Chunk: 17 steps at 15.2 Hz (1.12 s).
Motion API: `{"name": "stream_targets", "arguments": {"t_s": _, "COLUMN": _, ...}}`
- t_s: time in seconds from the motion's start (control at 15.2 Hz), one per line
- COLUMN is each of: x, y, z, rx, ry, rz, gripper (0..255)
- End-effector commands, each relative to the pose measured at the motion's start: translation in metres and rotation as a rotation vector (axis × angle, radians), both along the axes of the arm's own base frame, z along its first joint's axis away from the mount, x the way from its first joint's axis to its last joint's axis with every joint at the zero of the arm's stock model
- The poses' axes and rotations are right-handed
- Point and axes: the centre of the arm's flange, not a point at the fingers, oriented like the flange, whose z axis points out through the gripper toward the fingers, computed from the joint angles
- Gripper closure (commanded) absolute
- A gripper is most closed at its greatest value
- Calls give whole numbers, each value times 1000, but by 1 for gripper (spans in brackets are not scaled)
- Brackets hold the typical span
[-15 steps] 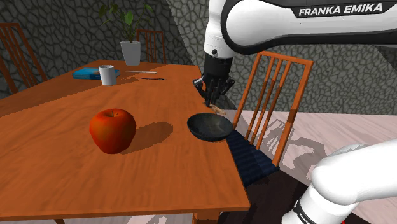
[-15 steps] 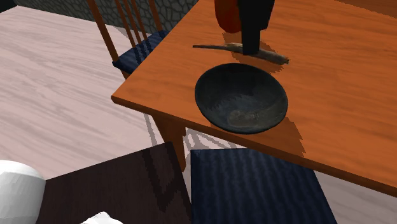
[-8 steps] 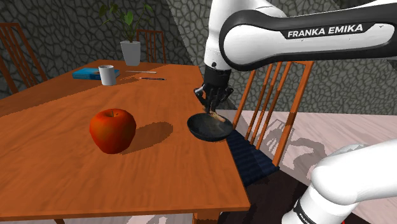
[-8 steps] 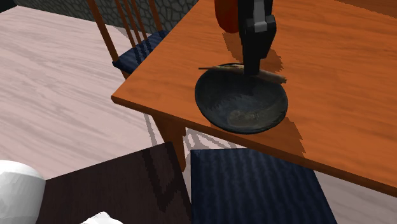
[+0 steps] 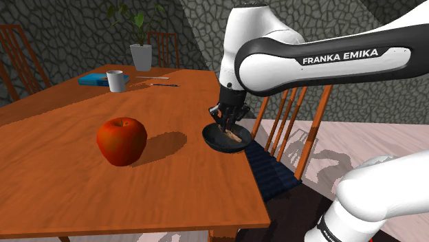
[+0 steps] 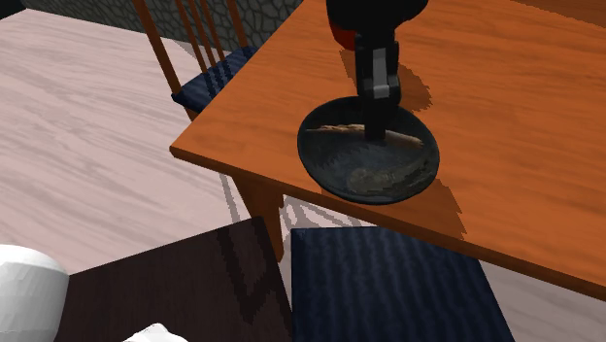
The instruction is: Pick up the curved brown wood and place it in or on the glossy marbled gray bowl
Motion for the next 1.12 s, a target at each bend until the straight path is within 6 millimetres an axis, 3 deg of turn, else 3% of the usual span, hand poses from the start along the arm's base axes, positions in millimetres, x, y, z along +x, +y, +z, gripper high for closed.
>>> {"name": "stream_targets", "arguments": {"t_s": 0.0, "x": 0, "y": 0, "z": -1, "rx": 0, "ry": 0, "rz": 0, "gripper": 255}}
{"name": "stream_targets", "arguments": {"t_s": 0.33, "x": 0, "y": 0, "z": -1, "rx": 0, "ry": 0, "rz": 0, "gripper": 255}}
{"name": "stream_targets", "arguments": {"t_s": 0.4, "x": 0, "y": 0, "z": -1, "rx": 0, "ry": 0, "rz": 0, "gripper": 0}}
{"name": "stream_targets", "arguments": {"t_s": 0.73, "x": 0, "y": 0, "z": -1, "rx": 0, "ry": 0, "rz": 0, "gripper": 0}}
{"name": "stream_targets", "arguments": {"t_s": 0.99, "x": -8, "y": 7, "z": 47, "rx": 0, "ry": 0, "rz": 0, "gripper": 0}}
{"name": "stream_targets", "arguments": {"t_s": 1.06, "x": -8, "y": 7, "z": 47, "rx": 0, "ry": 0, "rz": 0, "gripper": 0}}
